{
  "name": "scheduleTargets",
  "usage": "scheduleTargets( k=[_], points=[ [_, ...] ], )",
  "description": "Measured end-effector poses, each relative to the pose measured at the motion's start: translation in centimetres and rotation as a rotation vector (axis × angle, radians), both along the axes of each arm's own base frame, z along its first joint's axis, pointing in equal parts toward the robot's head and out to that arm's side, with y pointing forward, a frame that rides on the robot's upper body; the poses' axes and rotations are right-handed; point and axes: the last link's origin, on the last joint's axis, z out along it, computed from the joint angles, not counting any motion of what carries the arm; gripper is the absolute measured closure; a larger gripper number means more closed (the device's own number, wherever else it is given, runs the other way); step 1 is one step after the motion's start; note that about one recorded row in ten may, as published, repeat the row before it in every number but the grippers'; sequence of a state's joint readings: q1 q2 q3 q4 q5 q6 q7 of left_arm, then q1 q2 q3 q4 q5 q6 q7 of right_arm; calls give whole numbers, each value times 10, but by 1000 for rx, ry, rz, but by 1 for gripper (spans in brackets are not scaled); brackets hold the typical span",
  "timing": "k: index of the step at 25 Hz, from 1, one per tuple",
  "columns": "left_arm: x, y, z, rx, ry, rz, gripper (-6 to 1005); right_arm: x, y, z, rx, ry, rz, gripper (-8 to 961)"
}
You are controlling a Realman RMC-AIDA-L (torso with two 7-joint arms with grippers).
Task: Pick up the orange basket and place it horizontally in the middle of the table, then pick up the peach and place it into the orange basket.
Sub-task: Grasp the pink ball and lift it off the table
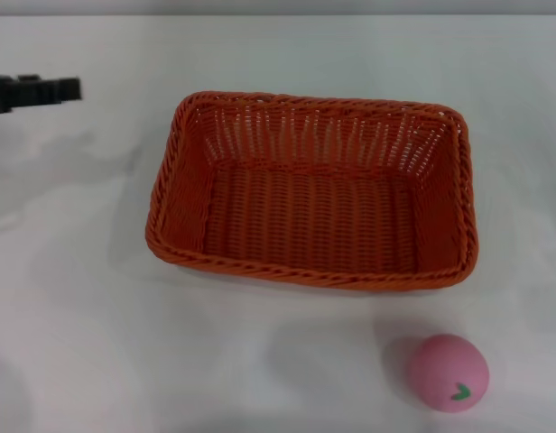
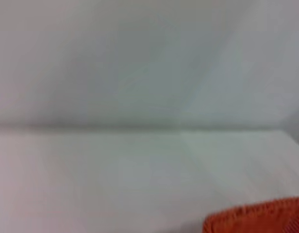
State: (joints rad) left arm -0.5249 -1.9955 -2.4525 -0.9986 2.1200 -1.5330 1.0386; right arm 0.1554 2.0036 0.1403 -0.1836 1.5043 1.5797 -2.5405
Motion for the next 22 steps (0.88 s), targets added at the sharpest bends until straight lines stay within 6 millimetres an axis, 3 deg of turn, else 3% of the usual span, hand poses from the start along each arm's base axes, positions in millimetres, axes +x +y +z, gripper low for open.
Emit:
scheduleTargets(
  k=[4, 8, 14, 18, 22],
  points=[
    [-12, -10, 13, 149, 1, -115, 108, 8, -10, 30, -20, 35, -8, 104],
    [-27, -24, 16, 280, -14, -165, 110, 13, -24, 73, -72, 43, -41, 105],
    [-47, -46, 19, 462, -49, -191, 112, 1, -30, 138, -304, -34, -155, 107],
    [-63, -60, 18, 557, -72, -193, 114, -21, -21, 158, -522, -135, -149, 108],
    [-76, -72, 16, 641, -70, -192, 115, -43, -2, 156, -738, -200, -124, 109]
  ],
)
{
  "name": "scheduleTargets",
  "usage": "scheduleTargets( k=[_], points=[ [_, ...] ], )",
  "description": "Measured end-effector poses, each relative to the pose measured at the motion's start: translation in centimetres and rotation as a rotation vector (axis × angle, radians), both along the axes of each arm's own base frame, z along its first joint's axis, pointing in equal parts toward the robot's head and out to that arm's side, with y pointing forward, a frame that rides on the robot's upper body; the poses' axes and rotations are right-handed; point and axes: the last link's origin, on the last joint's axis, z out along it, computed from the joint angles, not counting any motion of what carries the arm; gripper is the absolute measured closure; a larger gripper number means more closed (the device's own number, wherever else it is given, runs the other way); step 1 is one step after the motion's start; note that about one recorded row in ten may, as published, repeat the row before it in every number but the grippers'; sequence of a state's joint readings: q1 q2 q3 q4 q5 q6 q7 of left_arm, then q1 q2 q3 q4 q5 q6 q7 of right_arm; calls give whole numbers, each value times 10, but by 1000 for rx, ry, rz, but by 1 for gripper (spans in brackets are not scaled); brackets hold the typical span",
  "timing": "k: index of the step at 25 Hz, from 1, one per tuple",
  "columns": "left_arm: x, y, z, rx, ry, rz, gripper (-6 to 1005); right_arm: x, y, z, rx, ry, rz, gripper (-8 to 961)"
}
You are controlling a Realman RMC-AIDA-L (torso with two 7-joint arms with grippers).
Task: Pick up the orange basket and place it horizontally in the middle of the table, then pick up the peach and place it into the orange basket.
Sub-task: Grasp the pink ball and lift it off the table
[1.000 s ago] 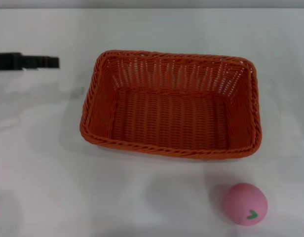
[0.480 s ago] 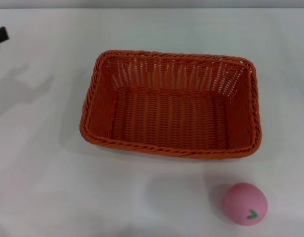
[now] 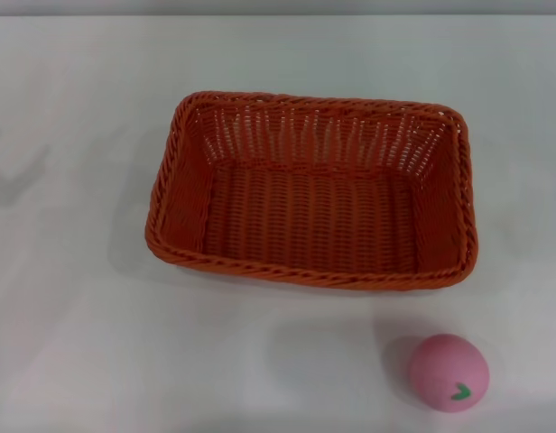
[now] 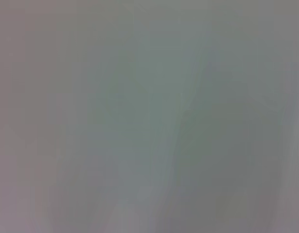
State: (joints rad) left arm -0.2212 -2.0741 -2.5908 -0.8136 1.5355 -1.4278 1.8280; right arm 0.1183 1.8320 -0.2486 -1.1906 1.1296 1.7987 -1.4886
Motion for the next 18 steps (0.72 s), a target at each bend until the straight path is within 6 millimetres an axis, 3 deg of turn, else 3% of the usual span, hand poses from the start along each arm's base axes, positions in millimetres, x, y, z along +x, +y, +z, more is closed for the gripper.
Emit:
scheduleTargets(
  k=[4, 10, 18],
  points=[
    [-10, -10, -4, 52, -1, 8, 114, -22, 23, -17, -252, -39, 5, 110],
    [-18, -20, -9, 84, -6, 24, 114, -51, 53, -58, -590, -79, -33, 112],
    [-21, -24, -13, 101, 3, 22, 115, -81, 65, -103, -873, -63, -58, 115]
  ],
)
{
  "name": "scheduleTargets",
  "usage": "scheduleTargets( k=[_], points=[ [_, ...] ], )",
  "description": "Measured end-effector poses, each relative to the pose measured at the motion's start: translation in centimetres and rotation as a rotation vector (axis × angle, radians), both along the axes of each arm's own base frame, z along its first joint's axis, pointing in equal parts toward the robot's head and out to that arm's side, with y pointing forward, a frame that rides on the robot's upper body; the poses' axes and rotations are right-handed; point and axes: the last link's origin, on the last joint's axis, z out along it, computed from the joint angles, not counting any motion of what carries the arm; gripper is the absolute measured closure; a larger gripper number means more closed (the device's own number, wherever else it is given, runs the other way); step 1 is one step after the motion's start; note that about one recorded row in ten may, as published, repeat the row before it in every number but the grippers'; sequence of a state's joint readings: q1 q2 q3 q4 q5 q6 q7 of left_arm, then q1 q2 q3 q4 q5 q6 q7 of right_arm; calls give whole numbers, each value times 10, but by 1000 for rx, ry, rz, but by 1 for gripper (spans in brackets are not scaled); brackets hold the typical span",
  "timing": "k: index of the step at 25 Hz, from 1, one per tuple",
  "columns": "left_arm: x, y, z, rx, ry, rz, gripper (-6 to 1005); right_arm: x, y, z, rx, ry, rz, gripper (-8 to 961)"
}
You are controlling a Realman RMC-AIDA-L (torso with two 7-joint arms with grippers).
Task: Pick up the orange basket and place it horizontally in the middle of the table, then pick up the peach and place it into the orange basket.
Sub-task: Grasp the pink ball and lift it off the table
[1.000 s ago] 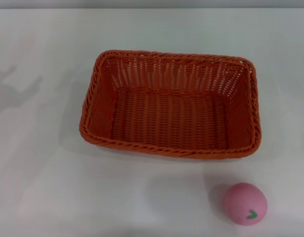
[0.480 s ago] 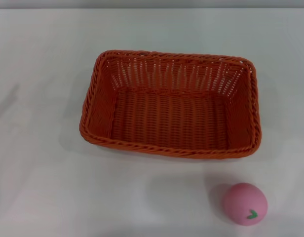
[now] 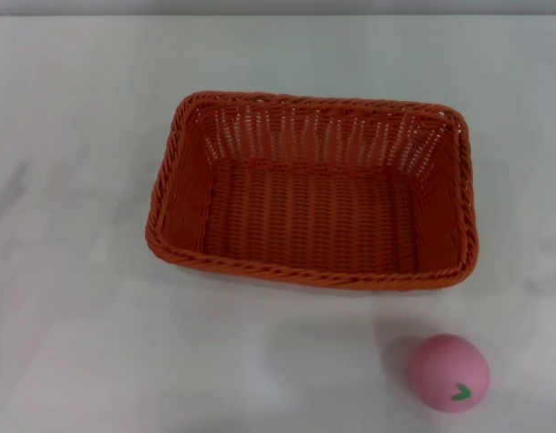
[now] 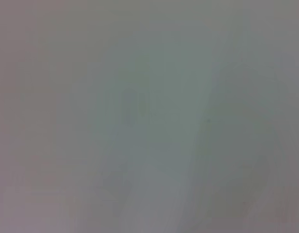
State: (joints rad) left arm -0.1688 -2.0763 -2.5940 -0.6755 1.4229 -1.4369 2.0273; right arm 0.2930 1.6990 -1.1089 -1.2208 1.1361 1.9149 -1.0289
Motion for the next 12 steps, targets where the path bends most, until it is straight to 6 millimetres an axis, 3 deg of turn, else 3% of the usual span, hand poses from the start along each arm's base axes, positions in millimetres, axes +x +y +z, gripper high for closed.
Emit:
scheduleTargets(
  k=[12],
  points=[
    [1, 2, -1, 14, 3, -8, 115, -13, -1, -81, -227, 12, -59, 117]
  ],
)
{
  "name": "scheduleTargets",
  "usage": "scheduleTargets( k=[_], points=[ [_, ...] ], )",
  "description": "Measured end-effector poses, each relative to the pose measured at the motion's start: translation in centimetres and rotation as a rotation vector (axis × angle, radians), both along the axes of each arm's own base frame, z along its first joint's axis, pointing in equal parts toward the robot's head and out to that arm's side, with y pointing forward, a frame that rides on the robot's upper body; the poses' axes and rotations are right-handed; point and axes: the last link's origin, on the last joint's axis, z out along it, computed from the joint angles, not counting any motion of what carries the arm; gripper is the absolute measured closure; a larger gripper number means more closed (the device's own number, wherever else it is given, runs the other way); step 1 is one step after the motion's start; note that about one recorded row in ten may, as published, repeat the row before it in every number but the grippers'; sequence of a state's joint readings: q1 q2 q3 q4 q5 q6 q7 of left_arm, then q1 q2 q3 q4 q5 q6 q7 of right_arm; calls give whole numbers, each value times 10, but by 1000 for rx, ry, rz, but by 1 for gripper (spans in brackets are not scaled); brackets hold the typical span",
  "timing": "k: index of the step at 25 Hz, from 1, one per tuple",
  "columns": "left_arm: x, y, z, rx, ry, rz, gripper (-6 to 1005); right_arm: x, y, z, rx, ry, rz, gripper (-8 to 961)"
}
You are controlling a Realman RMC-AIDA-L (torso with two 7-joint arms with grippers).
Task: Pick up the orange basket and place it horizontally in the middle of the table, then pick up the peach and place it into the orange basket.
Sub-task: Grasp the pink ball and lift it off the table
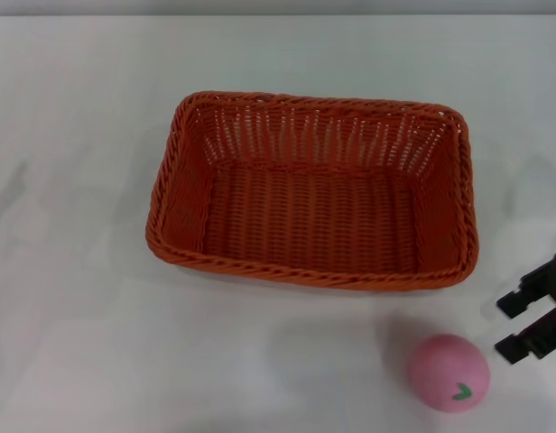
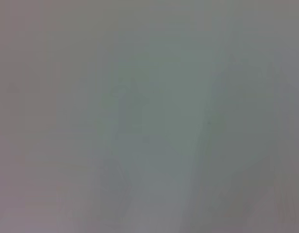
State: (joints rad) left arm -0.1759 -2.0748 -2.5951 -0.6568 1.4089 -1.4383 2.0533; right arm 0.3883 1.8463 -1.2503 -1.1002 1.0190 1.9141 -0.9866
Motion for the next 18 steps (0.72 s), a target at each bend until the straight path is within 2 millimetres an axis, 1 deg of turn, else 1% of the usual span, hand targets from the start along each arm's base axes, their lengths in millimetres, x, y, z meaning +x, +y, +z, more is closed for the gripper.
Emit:
scheduleTargets(
  k=[5, 12, 18],
  points=[
    [1, 1, -1, 2, 9, -10, 114, -1, 0, -19, -36, -9, -11, 128],
    [3, 2, -2, -3, 18, -22, 114, -3, 4, -29, -26, 2, -20, 153],
    [2, -1, -2, 4, 41, -25, 115, -2, 5, -46, -55, -23, -41, 175]
  ],
)
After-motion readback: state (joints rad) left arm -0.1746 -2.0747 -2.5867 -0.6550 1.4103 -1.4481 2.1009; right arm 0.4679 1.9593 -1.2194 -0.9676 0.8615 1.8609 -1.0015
